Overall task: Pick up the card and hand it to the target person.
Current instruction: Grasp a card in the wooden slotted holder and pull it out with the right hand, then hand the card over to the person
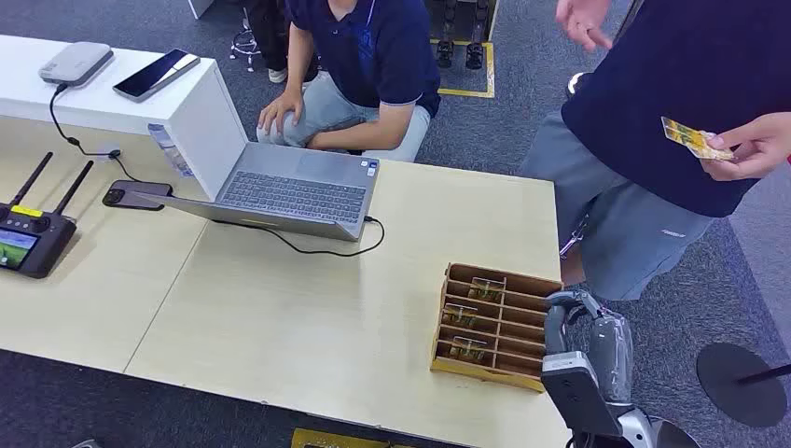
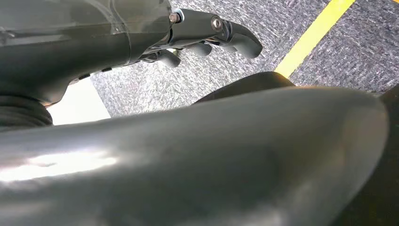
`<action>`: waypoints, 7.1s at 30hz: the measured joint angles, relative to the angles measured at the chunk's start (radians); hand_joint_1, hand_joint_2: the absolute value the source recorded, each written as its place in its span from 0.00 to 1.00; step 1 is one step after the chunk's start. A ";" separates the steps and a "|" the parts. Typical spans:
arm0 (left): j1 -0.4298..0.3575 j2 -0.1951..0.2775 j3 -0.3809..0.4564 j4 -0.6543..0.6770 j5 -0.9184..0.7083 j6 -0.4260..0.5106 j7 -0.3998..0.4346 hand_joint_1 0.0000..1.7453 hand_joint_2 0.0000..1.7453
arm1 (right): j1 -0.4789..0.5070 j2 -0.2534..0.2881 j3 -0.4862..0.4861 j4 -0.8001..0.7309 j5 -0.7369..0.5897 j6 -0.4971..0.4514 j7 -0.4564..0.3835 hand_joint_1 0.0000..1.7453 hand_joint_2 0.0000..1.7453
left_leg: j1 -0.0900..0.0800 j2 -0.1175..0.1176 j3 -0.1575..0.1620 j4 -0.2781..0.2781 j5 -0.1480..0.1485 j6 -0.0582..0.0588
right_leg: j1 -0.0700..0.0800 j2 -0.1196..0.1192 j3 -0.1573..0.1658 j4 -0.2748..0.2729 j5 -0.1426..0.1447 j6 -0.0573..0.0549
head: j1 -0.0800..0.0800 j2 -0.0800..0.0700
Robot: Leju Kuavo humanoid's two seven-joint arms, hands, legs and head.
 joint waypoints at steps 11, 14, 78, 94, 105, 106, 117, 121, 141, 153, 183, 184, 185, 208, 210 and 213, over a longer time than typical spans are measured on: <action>0.000 0.000 0.000 0.000 0.000 0.000 0.000 0.00 0.00 | 0.000 0.002 0.000 0.003 0.000 0.000 -0.004 0.79 1.00 | 0.000 0.000 0.000 0.000 0.000 0.000 | 0.000 0.000 0.000 0.000 0.000 0.000 | 0.000 0.000; 0.000 0.000 0.000 0.000 0.000 0.000 0.000 0.00 0.00 | 0.001 0.003 0.000 0.004 0.000 0.000 -0.005 0.79 1.00 | 0.000 0.000 0.000 0.000 0.000 0.000 | 0.000 0.000 0.000 0.000 0.000 0.000 | 0.000 0.000; 0.000 0.001 -0.008 0.000 0.001 -0.002 0.012 0.00 0.00 | -0.045 0.044 -0.007 0.250 0.000 -0.001 0.118 0.25 1.00 | 0.000 0.000 0.000 0.000 0.000 0.000 | 0.000 0.000 0.000 0.000 0.000 0.000 | 0.000 0.000; 0.000 0.001 -0.008 0.000 0.001 -0.001 0.012 0.00 0.00 | -0.052 0.026 -0.019 0.283 -0.032 -0.002 0.128 0.27 1.00 | 0.000 0.000 0.000 0.000 0.000 0.000 | 0.000 0.000 0.000 0.000 0.000 0.000 | 0.000 0.000; 0.000 0.001 -0.008 0.000 0.001 -0.002 0.012 0.00 0.00 | -0.053 0.026 -0.028 0.289 -0.033 -0.004 0.127 0.30 1.00 | 0.000 0.000 0.001 0.000 0.000 0.000 | 0.000 0.000 0.000 0.000 0.000 0.000 | 0.000 0.000; 0.000 0.001 -0.008 0.000 0.001 -0.002 0.012 0.00 0.00 | -0.053 0.026 -0.029 0.290 -0.033 -0.004 0.127 0.32 1.00 | 0.000 0.000 0.001 0.000 0.000 0.000 | 0.000 0.000 0.000 0.000 0.000 0.000 | 0.000 0.000; 0.000 0.001 -0.008 0.000 0.002 -0.002 0.012 0.00 0.00 | -0.053 0.024 -0.036 0.305 -0.047 -0.004 0.130 0.49 1.00 | 0.000 0.000 0.000 0.000 0.000 0.000 | 0.000 0.000 0.000 0.000 0.000 0.000 | 0.000 0.000; 0.000 0.001 -0.008 0.000 0.002 -0.002 0.012 0.00 0.00 | -0.053 0.023 -0.036 0.311 -0.049 -0.004 0.130 0.55 1.00 | 0.000 0.000 0.000 0.000 0.000 0.000 | 0.000 0.000 0.000 0.000 0.000 0.000 | 0.000 0.000; 0.000 0.000 -0.008 0.000 0.014 -0.002 0.012 0.00 0.00 | -0.060 0.023 -0.037 0.323 -0.057 -0.005 0.123 0.74 1.00 | 0.000 0.000 0.001 0.000 0.000 0.000 | 0.000 0.000 0.000 0.000 0.000 0.000 | 0.000 0.000; 0.000 0.000 -0.008 0.000 0.014 0.000 0.006 0.00 1.00 | -0.061 0.023 -0.036 0.331 -0.059 -0.005 0.111 0.88 1.00 | 0.000 0.000 0.001 0.000 0.000 0.000 | 0.000 0.000 0.000 0.000 0.000 0.000 | 0.000 0.000; -0.029 -0.002 -0.008 0.000 0.005 0.020 -0.017 0.00 1.00 | -0.063 0.043 -0.199 0.148 -0.287 -0.007 -0.097 0.89 1.00 | 0.000 0.000 0.001 0.000 0.000 0.000 | 0.000 0.000 0.001 0.000 0.001 0.001 | 0.000 0.000; -0.029 -0.001 -0.008 0.000 0.003 0.020 -0.019 0.00 1.00 | -0.069 0.042 -0.213 0.122 -0.323 -0.007 -0.106 0.89 1.00 | 0.000 0.000 0.001 0.000 0.000 0.000 | 0.000 0.000 0.001 0.000 0.001 0.001 | 0.000 0.000; -0.029 -0.001 -0.008 0.000 0.001 0.019 -0.020 0.00 1.00 | -0.075 0.041 -0.226 0.095 -0.361 -0.008 -0.112 0.89 1.00 | -0.001 0.000 0.001 0.000 0.000 0.000 | 0.000 0.000 0.001 0.000 0.001 0.001 | 0.000 0.000; -0.030 0.001 -0.008 0.000 0.014 0.005 -0.021 0.00 1.00 | -0.213 -0.050 -0.312 -0.356 -0.776 -0.004 -0.154 0.89 1.00 | 0.000 0.000 0.001 0.000 0.000 0.000 | 0.000 0.000 0.001 0.000 0.001 0.001 | 0.000 0.000; -0.030 0.001 -0.008 0.000 0.014 0.005 -0.021 0.00 1.00 | -0.213 -0.052 -0.312 -0.366 -0.776 -0.004 -0.154 0.89 1.00 | 0.000 0.000 0.001 0.000 0.000 0.000 | 0.000 0.000 0.001 0.000 0.001 0.001 | 0.000 0.000; -0.030 0.001 -0.008 0.000 0.014 0.005 -0.021 0.00 1.00 | -0.213 -0.056 -0.312 -0.376 -0.777 -0.004 -0.153 0.89 1.00 | 0.000 0.000 0.001 0.000 0.000 0.000 | 0.000 0.000 0.001 0.000 0.001 0.001 | 0.000 0.000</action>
